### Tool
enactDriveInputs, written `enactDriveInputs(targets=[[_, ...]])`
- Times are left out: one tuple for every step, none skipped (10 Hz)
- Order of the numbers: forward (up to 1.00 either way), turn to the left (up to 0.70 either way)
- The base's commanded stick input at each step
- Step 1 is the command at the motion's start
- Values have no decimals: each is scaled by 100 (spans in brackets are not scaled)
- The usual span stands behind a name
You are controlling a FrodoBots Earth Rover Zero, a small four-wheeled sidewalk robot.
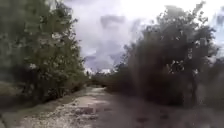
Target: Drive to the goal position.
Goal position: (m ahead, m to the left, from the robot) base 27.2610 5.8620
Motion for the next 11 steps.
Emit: enactDriveInputs(targets=[[85, 0], [85, 1], [85, 5], [85, 14], [85, 24], [85, 0], [85, 0], [85, 0], [85, 0], [85, 0], [85, 0]])
